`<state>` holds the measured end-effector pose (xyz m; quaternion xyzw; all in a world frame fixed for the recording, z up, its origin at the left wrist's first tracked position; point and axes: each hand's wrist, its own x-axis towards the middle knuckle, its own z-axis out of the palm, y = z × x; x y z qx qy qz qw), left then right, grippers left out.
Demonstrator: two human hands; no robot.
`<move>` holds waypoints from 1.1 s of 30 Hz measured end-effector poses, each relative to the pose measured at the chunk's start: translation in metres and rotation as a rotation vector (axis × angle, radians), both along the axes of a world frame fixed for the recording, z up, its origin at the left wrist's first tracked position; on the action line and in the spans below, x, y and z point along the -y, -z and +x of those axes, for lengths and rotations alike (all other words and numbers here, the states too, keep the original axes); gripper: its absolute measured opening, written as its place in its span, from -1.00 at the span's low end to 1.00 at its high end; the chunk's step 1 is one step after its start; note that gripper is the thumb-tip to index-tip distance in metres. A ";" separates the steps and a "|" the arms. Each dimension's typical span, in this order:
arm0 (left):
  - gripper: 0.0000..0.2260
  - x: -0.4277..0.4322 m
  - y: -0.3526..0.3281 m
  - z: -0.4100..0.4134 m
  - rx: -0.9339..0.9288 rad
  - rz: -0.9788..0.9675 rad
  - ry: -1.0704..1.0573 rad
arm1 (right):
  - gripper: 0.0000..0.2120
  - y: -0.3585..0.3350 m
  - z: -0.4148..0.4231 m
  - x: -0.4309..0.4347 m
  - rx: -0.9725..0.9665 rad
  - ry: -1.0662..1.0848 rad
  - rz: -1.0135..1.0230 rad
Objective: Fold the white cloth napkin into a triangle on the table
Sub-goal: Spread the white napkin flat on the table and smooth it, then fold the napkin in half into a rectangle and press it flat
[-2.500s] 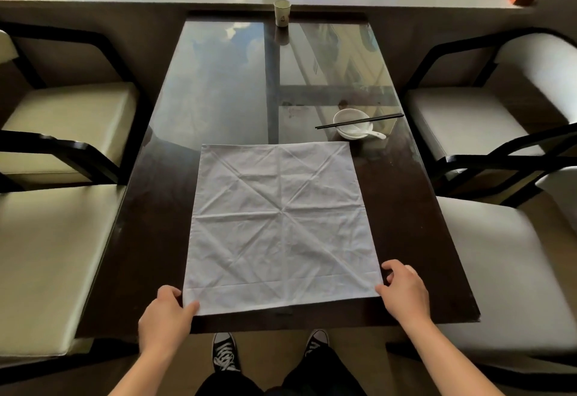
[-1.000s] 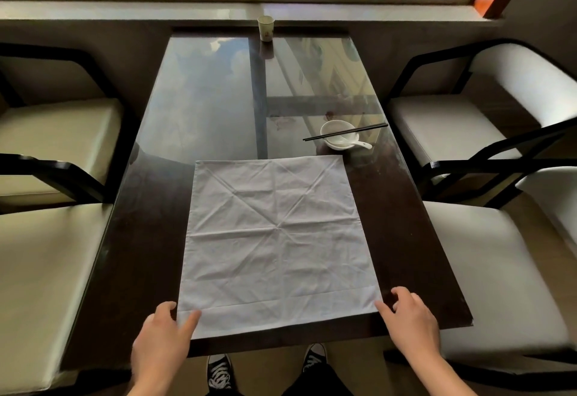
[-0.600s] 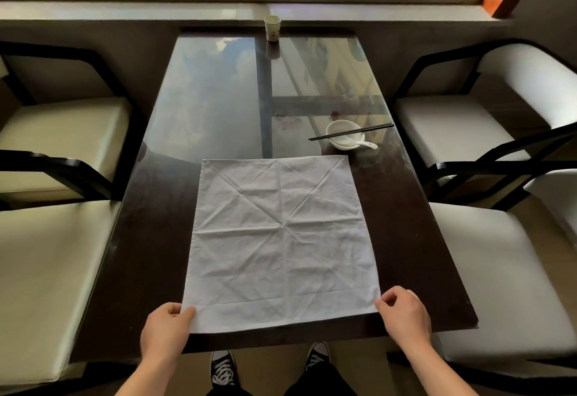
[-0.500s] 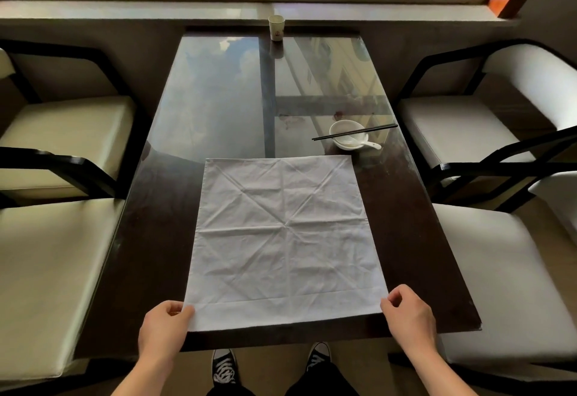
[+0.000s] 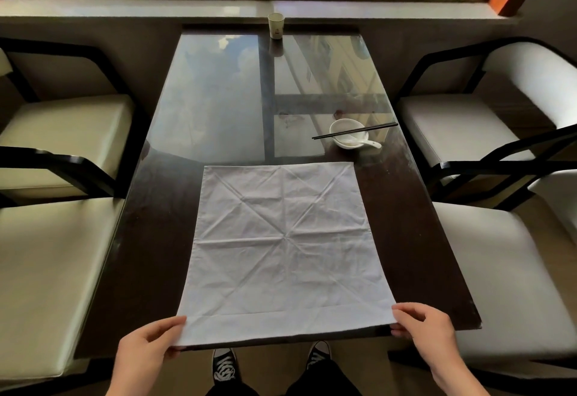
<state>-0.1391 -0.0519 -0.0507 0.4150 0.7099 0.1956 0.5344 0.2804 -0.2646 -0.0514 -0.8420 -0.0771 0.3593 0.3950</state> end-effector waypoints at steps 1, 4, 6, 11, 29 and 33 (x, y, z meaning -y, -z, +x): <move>-0.71 -0.001 -0.003 -0.004 0.040 -0.025 -0.024 | -0.82 -0.003 0.001 0.003 -0.030 0.003 0.011; -0.54 -0.007 -0.011 -0.009 0.114 -0.069 -0.007 | -0.63 -0.012 0.006 0.006 -0.058 -0.045 0.028; -0.48 -0.012 -0.017 -0.005 0.124 -0.035 0.048 | -0.60 -0.019 0.007 -0.002 -0.025 -0.073 0.040; -0.66 -0.028 -0.034 0.013 0.154 0.119 0.109 | -0.73 -0.027 0.017 -0.024 0.068 -0.107 0.106; -0.95 -0.098 -0.027 0.056 0.088 0.318 0.082 | -0.87 -0.031 0.055 -0.105 0.293 -0.234 0.122; -0.96 -0.129 -0.023 0.071 0.057 0.325 0.054 | -0.89 -0.036 0.067 -0.139 0.312 -0.308 0.117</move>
